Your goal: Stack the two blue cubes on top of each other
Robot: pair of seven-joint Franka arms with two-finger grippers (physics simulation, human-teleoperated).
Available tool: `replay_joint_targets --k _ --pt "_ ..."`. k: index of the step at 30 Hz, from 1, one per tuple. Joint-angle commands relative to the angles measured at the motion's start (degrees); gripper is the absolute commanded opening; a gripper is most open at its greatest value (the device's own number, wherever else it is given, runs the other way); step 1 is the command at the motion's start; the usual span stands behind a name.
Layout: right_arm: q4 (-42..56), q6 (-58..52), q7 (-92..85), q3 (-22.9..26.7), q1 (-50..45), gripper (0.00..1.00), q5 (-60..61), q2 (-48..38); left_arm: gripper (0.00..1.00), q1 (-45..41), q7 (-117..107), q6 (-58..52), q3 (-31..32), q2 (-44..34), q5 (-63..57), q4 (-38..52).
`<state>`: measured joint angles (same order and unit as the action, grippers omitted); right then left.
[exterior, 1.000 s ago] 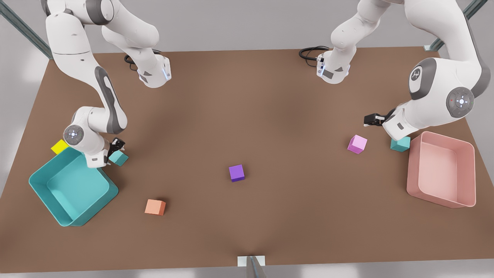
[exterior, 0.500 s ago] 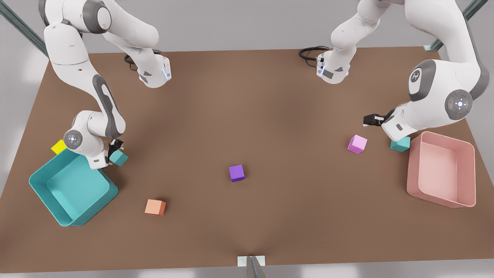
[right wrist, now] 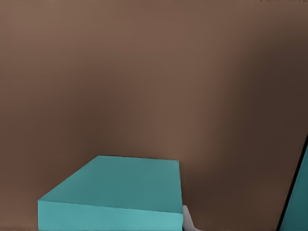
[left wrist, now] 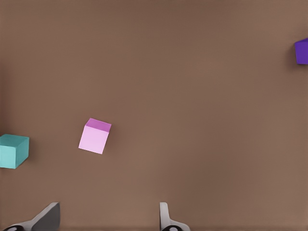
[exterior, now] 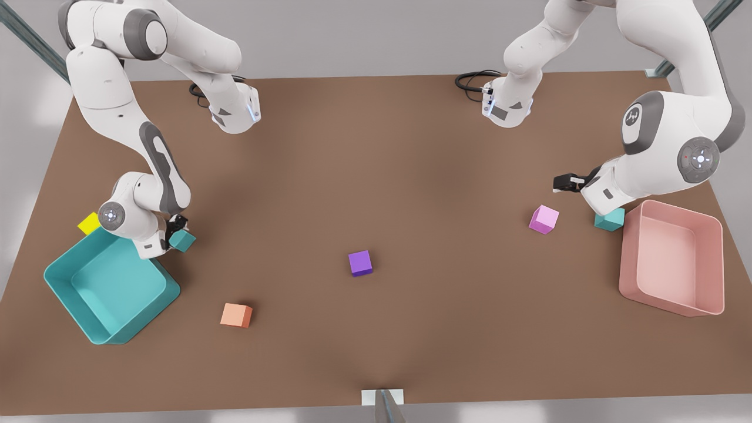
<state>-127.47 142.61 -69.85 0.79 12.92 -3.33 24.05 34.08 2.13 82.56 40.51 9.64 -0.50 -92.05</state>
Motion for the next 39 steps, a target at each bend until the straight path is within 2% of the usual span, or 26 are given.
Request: replay_joint_targets --k 1,8,12,13,15,16,17,18,21,22,23,25,29,30,32,33,35,39 --pt "0.2 0.13 -2.84 0.0 0.0 0.7 -0.01 0.12 1.0 0.02 -0.02 -0.03 0.09 0.12 -0.03 0.02" --pt "1.44 -1.89 -2.49 -0.79 -0.62 0.67 1.57 -1.99 1.0 0.11 -0.02 -0.03 0.0 0.47 -0.12 0.02" --pt "1.44 -6.47 14.37 -1.14 -10.98 0.68 3.51 -4.81 1.0 2.84 -0.72 0.14 -0.17 0.56 -0.29 -0.42" --pt "1.52 -6.73 18.78 -3.42 -13.19 0.68 6.58 -4.81 1.0 2.84 -3.71 0.32 -0.17 0.65 -0.38 -0.33" --pt "3.46 -7.34 29.5 -4.39 -19.07 0.68 7.46 -4.37 1.0 4.5 -6.26 0.49 -0.35 3.01 -3.02 -0.33" --pt "4.77 -7.87 33.28 -4.57 -22.15 0.68 9.92 -4.02 1.0 1.8 -8.63 2.42 -6.64 3.99 -3.02 -0.33" --pt "6.71 -8.14 38.11 -4.57 -25.49 0.68 11.16 -2.96 1.0 -15.51 -9.25 3.75 -28.44 3.64 -1.44 -0.59" --pt "8.73 -8.93 42.15 -4.66 -27.6 0.68 11.24 -2.26 1.0 -24.13 -9.16 4.89 -38.57 3.72 0.06 -0.77" --pt "10.84 -9.19 50.42 -4.66 -32.26 0.69 13.62 -1.38 1.0 -36.97 -10.64 13.85 -57.99 3.64 0.32 -10.08" --pt "11.98 -9.28 53.58 -4.66 -33.66 0.69 13.62 -0.94 1.0 -37.77 -13.55 15.26 -60.73 3.72 1.55 -12.19" --pt "14.09 -9.54 58.24 -4.74 -35.77 0.69 13.53 0.2 1.0 -36.54 -14.43 15.44 -60.73 5.48 1.99 -12.11" --pt "17.78 -9.72 67.46 -4.66 -40.25 0.69 13.53 2.48 1.0 -34.6 -20.22 22.1 -63.62 6.62 4.36 -12.54" --pt "24.98 -11.56 80.91 -4.66 -46.49 0.69 13.44 5.39 1.0 -34.6 -44.11 37.31 -66.44 6.27 6.99 -20.89" --pt "28.14 -12.53 84.25 -4.66 -47.81 0.69 13.44 6.88 1.0 -34.6 -50.01 39.6 -67.23 6.27 11.12 -22.12" --pt "35.78 -14.46 90.75 -4.83 -49.13 0.69 13.27 10.74 1.0 -33.81 -53.02 47.24 -67.23 6.27 12.01 -26.51" --pt "43.88 -17.89 95.59 -5.18 -50.1 0.69 13.09 14.87 1.0 -33.81 -53.02 49.8 -67.23 6.36 12.98 -27.93" --pt "52.58 -18.77 99.99 -5.18 -50.8 0.69 13.18 20.06 1.0 -33.9 -52.84 53.67 -67.14 7.06 13.68 -28.45" --pt "67.0 -19.91 106.76 -6.33 -51.68 0.69 13.35 29.82 1.0 -33.73 -52.14 56.22 -67.14 8.73 16.76 -28.45"
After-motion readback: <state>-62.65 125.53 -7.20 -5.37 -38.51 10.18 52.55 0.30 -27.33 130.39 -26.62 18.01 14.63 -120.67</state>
